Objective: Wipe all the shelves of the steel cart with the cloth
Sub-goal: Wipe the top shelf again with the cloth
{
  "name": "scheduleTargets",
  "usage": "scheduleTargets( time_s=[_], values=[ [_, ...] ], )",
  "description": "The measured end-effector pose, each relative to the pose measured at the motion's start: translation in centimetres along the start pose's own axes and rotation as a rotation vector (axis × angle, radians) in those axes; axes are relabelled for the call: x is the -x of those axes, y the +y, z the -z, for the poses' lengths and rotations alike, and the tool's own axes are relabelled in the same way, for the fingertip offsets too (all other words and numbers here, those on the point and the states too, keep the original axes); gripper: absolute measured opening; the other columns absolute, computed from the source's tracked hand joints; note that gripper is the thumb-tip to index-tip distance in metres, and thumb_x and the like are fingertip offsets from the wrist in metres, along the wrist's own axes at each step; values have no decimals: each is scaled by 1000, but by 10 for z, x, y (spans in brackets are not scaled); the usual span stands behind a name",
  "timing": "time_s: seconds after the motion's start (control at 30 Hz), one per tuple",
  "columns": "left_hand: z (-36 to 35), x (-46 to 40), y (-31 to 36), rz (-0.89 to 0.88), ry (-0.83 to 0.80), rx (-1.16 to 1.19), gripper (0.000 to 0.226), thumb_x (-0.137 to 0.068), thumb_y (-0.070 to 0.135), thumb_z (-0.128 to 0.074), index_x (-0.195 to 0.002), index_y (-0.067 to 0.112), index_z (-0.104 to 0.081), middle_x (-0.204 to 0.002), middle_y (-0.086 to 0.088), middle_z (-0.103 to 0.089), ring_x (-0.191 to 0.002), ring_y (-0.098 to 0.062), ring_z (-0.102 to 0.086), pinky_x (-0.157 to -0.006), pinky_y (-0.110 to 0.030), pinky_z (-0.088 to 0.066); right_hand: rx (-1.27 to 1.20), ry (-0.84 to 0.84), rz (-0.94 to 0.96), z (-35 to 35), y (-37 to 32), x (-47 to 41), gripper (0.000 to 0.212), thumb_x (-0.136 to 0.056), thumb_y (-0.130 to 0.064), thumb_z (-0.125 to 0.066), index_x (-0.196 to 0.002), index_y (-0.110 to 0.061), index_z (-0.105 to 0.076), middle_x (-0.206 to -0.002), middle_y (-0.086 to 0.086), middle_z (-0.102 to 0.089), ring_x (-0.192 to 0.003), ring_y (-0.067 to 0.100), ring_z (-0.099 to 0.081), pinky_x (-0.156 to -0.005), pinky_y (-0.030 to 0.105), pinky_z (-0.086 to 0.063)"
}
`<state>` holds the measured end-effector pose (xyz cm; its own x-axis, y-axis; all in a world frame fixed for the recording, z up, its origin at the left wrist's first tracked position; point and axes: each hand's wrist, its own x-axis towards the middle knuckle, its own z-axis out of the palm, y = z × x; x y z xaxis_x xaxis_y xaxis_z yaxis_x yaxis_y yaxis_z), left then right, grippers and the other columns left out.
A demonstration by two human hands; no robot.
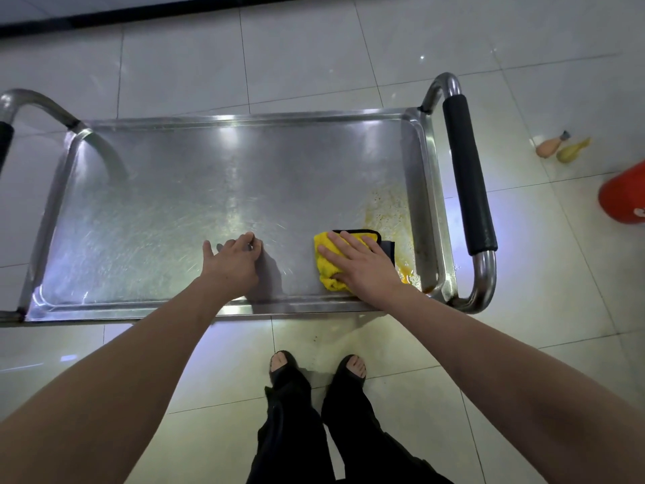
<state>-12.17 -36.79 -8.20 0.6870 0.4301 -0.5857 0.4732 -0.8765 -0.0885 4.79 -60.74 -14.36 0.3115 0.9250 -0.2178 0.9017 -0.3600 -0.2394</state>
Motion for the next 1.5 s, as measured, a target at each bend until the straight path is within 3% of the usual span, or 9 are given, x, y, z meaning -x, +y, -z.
scheduleTargets(
  time_s=[0.13, 0.33, 0.57, 0.7, 0.83, 1.0, 1.13, 1.23, 1.5],
  values=[
    [1, -1, -3, -2, -10, -5, 68, -93, 23, -46, -157, 25, -23, -163, 4, -16, -144, -23, -29, -115, -71, -13, 3, -52, -27, 15, 4, -31, 62, -108, -48, -43, -165, -39, -19, -175, -6, -7, -161, 21, -9, -127, 49, -8],
    [6, -2, -7, -47, -4, -34, 67, -90, 23, -46, -154, 26, -24, -156, 3, -24, -137, -22, -35, -112, -70, -15, 27, -100, -55, 27, 2, -48, 63, -109, -50, -36, -165, -40, -11, -175, -6, 1, -162, 22, -2, -127, 49, -4],
    [19, -5, -10, -75, -44, 13, 57, -93, 23, -42, -148, 27, -31, -153, 3, -31, -132, -24, -42, -111, -69, -19, -24, -152, -111, 47, -15, -42, 62, -109, -44, -42, -165, -35, -18, -176, 0, 2, -162, 26, 1, -127, 54, -2],
    [15, -3, -10, -43, -33, 103, 56, -96, 25, -41, -152, 26, -32, -158, 4, -27, -136, -24, -39, -113, -66, -20, -172, -2, -184, 57, -15, -24, 48, -106, -37, -51, -154, -29, -47, -173, 9, -19, -159, 31, -19, -125, 56, -21],
    [13, 1, -6, -10, 42, 125, 55, -97, 29, -41, -151, 26, -37, -156, 5, -33, -137, -22, -40, -116, -62, -19, -292, 184, -262, 68, -1, 7, 42, -101, -31, -51, -139, -20, -63, -156, 12, -49, -140, 36, -51, -107, 57, -48],
    [15, -5, 22, 3, 213, 292, 42, -98, 30, -46, -140, 27, -52, -147, 1, -47, -138, -26, -40, -114, -66, -19, -297, 365, -321, 91, 6, 46, 36, -101, -21, -56, -135, -18, -65, -143, 6, -60, -126, 30, -59, -100, 53, -53],
    [16, -16, 44, -257, 357, 351, 46, -96, 33, -42, -136, 18, -60, -137, -10, -58, -124, -36, -55, -104, -53, -43, -229, 566, -332, 106, 15, 62, 29, -98, -12, -58, -123, -16, -71, -130, 3, -66, -122, 27, -61, -101, 49, -49],
    [19, -28, 66, -381, 381, 384, 48, -98, 34, -42, -139, 16, -59, -137, -12, -59, -123, -36, -58, -100, -52, -49, -162, 682, -407, 122, 37, 71, 24, -99, -13, -59, -118, -17, -73, -128, 0, -67, -124, 23, -59, -104, 46, -45],
    [11, -45, 118, -428, 334, 237, 54, -103, 49, -27, -148, 28, -51, -156, -5, -45, -141, -30, -45, -112, -53, -39, -194, 715, -677, 137, 95, 85, 28, -96, -14, -62, -124, -18, -68, -126, 3, -62, -117, 28, -54, -95, 46, -48]
  ],
)
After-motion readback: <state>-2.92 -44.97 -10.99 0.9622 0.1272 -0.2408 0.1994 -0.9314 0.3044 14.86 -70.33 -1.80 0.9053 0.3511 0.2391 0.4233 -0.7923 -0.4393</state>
